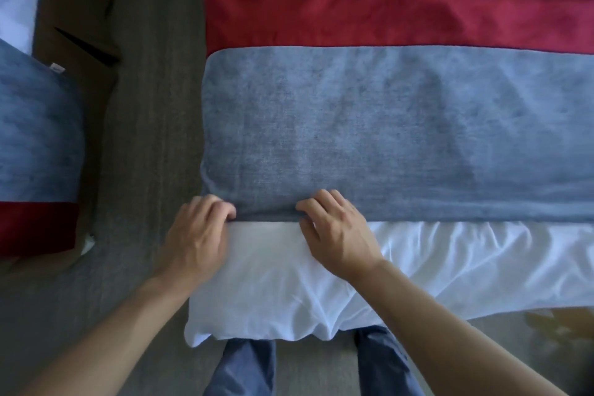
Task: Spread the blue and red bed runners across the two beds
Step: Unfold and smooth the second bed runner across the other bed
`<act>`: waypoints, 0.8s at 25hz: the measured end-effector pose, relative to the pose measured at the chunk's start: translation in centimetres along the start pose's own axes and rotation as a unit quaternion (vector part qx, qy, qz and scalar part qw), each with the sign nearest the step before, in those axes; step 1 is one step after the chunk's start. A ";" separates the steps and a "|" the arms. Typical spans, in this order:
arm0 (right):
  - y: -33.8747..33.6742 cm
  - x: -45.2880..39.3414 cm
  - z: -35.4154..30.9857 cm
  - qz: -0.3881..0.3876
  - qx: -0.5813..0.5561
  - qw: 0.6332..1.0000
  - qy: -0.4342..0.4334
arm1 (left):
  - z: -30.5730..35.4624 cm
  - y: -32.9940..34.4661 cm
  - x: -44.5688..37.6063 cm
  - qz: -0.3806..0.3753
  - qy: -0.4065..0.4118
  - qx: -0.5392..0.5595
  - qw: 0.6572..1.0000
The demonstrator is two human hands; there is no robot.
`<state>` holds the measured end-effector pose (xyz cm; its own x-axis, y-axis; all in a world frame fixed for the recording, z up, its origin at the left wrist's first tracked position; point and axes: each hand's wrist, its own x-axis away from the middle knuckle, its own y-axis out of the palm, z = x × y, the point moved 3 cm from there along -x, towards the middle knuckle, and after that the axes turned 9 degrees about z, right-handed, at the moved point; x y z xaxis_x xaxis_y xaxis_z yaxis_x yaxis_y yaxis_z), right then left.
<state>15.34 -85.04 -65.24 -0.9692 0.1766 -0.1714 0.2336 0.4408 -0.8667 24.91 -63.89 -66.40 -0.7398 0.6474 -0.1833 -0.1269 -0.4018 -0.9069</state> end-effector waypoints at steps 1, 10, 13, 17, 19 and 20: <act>-1.1 0.3 1.7 0.020 0.007 1.000 0.008 | 2.4 0.4 -1.7 0.034 -0.002 0.010 0.999; -9.9 10.5 19.3 -0.120 0.133 0.982 0.057 | 26.6 15.4 -8.7 -0.090 0.022 -0.079 0.993; -12.5 12.5 23.2 -0.135 0.156 0.976 0.070 | 29.8 16.6 -6.8 -0.110 0.064 -0.077 0.989; -14.5 13.4 25.3 -0.114 0.138 0.980 0.090 | 33.0 16.8 -8.8 -0.112 0.110 -0.047 0.987; -15.4 13.7 26.3 -0.080 0.132 0.983 0.098 | 34.9 17.2 -10.4 -0.101 0.128 -0.046 0.986; -16.2 13.7 27.1 -0.042 0.136 0.984 0.103 | 35.7 17.3 -11.3 -0.091 0.130 -0.049 0.986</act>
<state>-3.86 -113.62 -66.26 -0.9414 0.3367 -0.0190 0.0965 0.2150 -0.9718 7.48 -101.28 -66.42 -0.5156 0.8516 -0.0940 -0.1673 -0.2077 -0.9638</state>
